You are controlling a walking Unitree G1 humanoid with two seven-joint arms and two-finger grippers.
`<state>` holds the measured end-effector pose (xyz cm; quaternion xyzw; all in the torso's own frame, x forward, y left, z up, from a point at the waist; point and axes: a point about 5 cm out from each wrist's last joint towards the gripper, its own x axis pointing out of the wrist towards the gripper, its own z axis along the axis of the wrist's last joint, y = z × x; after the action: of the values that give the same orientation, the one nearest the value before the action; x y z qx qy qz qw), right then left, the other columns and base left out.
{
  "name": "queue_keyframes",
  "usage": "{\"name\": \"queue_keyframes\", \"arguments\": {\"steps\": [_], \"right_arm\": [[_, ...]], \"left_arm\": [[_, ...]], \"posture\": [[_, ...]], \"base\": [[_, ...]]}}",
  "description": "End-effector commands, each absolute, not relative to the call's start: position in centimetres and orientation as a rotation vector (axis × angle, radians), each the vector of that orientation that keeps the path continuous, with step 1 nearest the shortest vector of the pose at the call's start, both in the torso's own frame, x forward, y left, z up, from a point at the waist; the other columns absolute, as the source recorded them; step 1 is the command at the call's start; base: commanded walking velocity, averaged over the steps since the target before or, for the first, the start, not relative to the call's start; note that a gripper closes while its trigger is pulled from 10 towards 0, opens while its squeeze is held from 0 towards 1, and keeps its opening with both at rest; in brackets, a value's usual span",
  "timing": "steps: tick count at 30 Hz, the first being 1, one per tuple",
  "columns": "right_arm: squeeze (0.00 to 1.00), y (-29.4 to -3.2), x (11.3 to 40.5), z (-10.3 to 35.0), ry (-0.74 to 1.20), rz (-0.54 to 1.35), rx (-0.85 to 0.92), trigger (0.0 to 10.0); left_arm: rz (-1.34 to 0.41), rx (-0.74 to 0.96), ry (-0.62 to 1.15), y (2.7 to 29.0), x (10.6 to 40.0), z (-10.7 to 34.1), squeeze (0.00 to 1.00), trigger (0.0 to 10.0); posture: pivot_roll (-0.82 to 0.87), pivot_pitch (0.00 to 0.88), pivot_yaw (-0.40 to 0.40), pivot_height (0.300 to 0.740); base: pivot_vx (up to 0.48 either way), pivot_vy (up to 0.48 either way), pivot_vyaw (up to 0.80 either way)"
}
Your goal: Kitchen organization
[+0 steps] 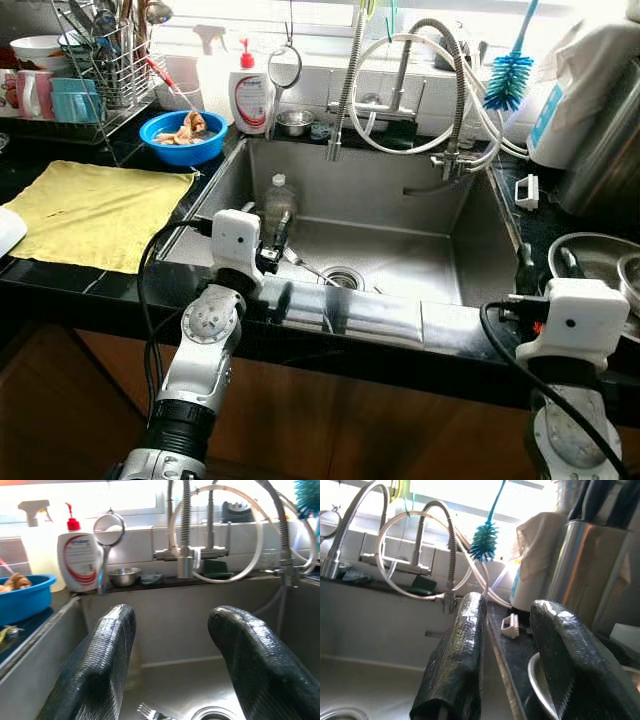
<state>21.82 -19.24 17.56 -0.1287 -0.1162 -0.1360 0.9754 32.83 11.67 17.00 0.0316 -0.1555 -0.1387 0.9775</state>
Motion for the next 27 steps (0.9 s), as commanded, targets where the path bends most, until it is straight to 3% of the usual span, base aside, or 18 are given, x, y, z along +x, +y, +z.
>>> {"name": "queue_keyframes", "arguments": {"steps": [1, 20, 27], "right_arm": [[0.00, -19.5, 22.1, 17.4, -0.214, -0.290, -0.258, 10.0], [0.00, -19.8, 22.7, 17.6, -0.209, -0.309, -0.269, 10.0], [0.00, -21.3, 23.3, 17.7, -0.119, -0.418, -0.213, 10.0]], "left_arm": [[-0.282, 0.062, -0.308, 11.5, 33.0, 17.2, 0.00, 10.0], [-0.269, 0.055, -0.305, 11.7, 33.1, 17.0, 0.00, 10.0], [-0.282, 0.051, -0.298, 11.5, 32.9, 16.8, 0.00, 10.0]], "posture": [[-0.05, 0.000, -0.024, 0.740], [-0.04, 0.000, -0.032, 0.740], [-0.04, 0.000, -0.033, 0.740]], "base": [[0.000, 0.000, 0.00], [0.000, -0.085, 0.00], [0.000, 0.000, 0.00]]}}
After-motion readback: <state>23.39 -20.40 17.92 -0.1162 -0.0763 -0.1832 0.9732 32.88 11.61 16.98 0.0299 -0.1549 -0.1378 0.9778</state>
